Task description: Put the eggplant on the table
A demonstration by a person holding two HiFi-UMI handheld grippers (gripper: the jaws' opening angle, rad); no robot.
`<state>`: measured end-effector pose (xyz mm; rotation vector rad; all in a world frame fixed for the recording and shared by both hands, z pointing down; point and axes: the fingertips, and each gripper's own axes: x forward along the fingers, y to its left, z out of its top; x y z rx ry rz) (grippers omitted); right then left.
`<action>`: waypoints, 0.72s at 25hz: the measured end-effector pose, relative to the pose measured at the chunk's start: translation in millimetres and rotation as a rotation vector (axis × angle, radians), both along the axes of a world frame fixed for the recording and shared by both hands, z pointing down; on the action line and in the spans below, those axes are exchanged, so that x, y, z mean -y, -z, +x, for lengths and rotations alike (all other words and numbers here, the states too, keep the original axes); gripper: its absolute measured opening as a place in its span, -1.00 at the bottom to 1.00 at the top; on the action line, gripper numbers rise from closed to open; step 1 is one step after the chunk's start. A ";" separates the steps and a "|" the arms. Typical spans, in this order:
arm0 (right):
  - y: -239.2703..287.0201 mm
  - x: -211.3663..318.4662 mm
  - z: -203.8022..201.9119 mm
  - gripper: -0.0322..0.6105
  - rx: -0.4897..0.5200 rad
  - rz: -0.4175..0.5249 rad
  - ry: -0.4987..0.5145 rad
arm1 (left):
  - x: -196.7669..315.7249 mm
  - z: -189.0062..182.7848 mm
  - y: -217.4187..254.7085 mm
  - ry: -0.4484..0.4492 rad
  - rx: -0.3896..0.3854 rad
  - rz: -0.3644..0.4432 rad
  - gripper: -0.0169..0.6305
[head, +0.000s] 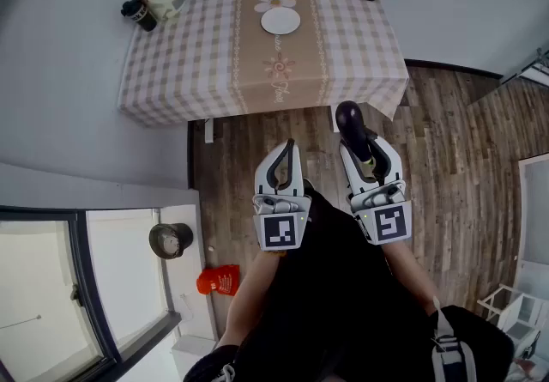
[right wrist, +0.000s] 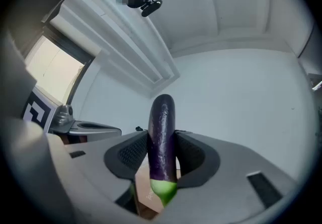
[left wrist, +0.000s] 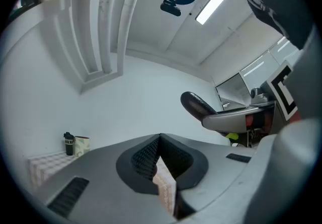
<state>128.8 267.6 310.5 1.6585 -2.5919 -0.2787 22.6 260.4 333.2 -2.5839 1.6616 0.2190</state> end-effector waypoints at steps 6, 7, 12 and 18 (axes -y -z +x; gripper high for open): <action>7.6 -0.8 -10.5 -0.36 -0.001 0.004 -0.010 | -2.3 -13.2 6.7 0.000 -0.011 0.008 -0.94; 8.0 -1.4 -12.1 -0.36 0.002 0.003 -0.008 | -2.4 -15.1 6.5 0.001 -0.013 0.008 -0.94; 4.4 3.7 -15.4 -0.35 0.005 -0.004 -0.002 | 2.2 -21.9 3.3 0.016 -0.018 0.008 -0.94; -3.2 29.5 -12.7 -0.35 0.024 -0.016 0.006 | 25.0 -22.8 -4.5 0.027 0.007 -0.001 -0.94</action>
